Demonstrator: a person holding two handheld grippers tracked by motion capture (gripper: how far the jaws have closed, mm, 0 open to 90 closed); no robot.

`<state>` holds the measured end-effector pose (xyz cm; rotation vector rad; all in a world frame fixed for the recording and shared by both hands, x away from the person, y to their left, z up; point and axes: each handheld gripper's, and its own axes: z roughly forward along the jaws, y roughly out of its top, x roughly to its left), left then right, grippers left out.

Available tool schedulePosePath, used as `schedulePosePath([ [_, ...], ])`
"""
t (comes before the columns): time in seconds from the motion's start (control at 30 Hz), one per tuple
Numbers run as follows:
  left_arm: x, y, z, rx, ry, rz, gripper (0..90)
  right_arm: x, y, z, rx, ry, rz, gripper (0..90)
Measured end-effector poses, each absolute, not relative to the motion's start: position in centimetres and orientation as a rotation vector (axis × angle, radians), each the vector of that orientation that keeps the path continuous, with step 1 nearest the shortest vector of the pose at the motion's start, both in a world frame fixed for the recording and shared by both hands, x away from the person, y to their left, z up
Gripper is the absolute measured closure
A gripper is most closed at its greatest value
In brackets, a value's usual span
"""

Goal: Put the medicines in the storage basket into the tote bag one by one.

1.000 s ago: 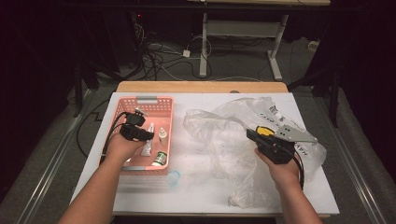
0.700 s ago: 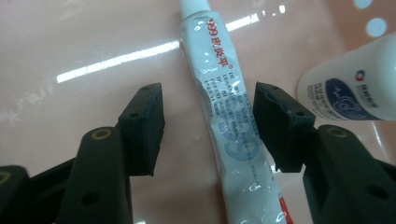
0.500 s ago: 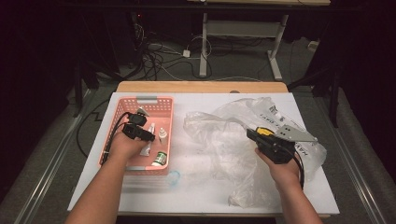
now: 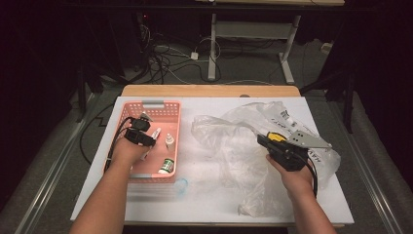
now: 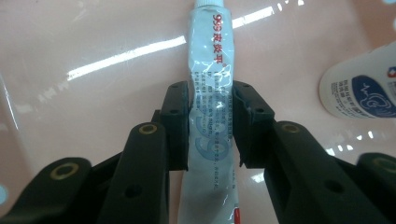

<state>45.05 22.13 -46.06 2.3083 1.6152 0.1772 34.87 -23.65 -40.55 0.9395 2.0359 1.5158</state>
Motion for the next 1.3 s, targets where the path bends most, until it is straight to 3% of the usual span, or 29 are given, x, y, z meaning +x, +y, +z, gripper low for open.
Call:
schedulePosePath([
  [0.73, 45.0, 22.4, -46.0, 2.295, 1.610, 0.146, 68.6, 34.9, -23.5, -40.5, 0.936, 2.033, 1.513, 90.0],
  [1.3, 43.7, 22.7, -44.1, 2.226, 1.560, 0.219, 68.6, 34.8, -23.7, -40.3, 0.931, 2.016, 1.524, 90.0],
])
